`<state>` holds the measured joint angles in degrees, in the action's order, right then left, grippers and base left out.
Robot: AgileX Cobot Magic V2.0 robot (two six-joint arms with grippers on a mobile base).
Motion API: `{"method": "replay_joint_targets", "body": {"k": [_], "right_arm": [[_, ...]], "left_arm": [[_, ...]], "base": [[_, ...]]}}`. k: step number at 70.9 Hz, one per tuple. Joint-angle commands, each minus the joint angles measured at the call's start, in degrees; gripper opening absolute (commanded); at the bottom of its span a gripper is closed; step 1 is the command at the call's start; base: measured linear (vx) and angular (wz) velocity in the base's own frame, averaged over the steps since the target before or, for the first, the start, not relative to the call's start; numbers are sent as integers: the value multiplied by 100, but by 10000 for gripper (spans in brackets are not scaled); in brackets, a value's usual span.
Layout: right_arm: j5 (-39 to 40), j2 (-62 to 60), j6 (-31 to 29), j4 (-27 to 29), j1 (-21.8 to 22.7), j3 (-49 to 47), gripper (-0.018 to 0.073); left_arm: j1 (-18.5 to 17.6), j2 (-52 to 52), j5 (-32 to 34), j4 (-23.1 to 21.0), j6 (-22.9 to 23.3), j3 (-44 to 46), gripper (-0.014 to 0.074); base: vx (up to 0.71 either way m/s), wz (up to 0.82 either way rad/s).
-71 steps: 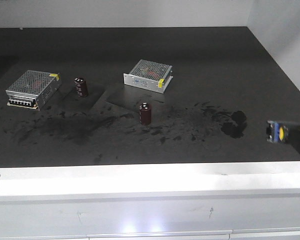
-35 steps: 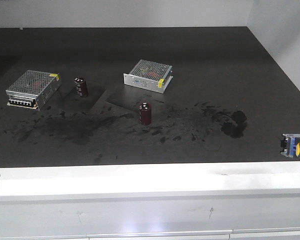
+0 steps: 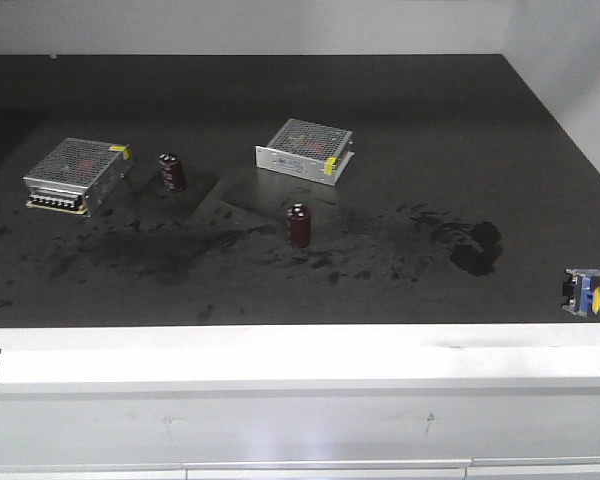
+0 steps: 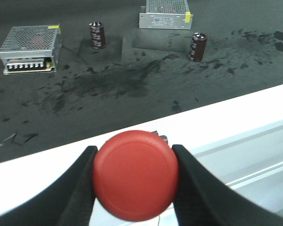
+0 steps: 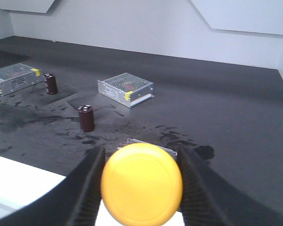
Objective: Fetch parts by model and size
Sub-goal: 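Drive the base to the bench with the red tray, holding both buttons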
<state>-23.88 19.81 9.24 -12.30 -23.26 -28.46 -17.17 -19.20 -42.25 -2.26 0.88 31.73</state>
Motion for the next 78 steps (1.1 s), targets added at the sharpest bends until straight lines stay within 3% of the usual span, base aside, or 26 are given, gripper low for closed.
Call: {"method": "replay_joint_targets", "body": {"k": [1, 34, 78], "right_arm": [[459, 50, -75, -114, 3, -153, -2], [459, 50, -75, -114, 3, -153, -2], [459, 50, -75, -114, 3, -153, -2]], "left_arm": [[-17, -42, 469, -47, 8, 153, -7], [-17, -43, 469, -47, 8, 153, -7], [-17, -43, 469, -47, 8, 153, -7]], "base": [[-3, 13], [-9, 49], [-11, 90]]}}
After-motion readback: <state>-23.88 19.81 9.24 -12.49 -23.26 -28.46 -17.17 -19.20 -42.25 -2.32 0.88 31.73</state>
